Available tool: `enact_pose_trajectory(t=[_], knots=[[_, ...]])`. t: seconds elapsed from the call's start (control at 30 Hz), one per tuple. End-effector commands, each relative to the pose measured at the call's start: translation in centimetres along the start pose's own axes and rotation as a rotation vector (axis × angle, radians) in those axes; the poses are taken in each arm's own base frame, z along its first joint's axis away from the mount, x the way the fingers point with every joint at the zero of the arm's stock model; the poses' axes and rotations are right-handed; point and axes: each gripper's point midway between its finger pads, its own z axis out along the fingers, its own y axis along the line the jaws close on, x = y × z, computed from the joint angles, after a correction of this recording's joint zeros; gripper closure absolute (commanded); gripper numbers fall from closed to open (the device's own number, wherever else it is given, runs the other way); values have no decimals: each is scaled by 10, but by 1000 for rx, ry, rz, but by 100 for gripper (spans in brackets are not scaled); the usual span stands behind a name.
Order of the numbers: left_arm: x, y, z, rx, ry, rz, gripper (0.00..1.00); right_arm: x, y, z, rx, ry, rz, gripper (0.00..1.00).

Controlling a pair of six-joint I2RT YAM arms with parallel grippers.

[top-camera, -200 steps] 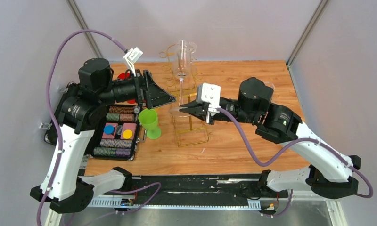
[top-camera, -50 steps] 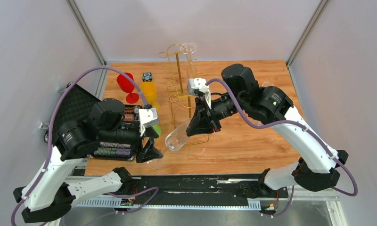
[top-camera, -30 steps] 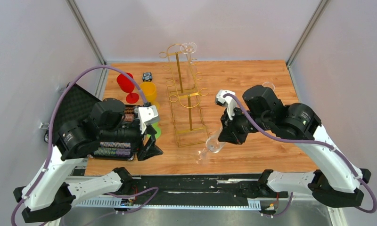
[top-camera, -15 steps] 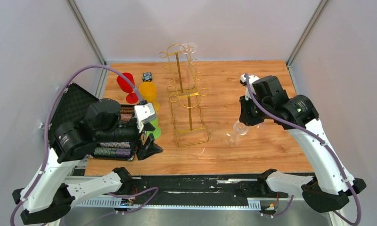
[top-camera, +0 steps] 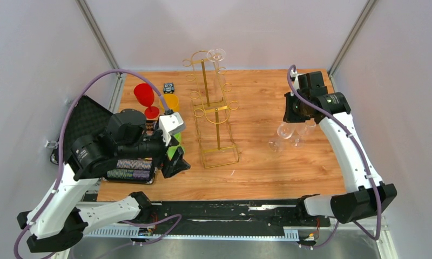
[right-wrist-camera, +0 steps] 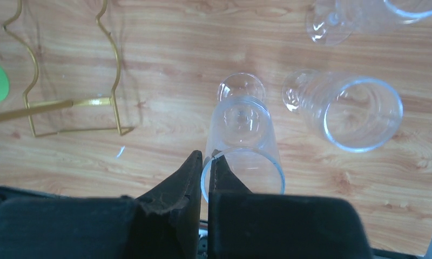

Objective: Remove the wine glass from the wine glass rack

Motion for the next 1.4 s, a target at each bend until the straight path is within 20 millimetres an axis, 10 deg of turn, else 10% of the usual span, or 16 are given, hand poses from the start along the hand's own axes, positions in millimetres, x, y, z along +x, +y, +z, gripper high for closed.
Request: enact_pose_trajectory(t=[0.0,0.77,1.37], knots=[[-13,1,-5,-20,-56,0,0,-47,-5,8,1,-145,5,100],[-10,2,-8,-26,-62,7,0,-97,-51,51,122,-135,58,93],[-12,7,-5,-48,-51,1,0,-155,-55,-10,186,-322,71,51]])
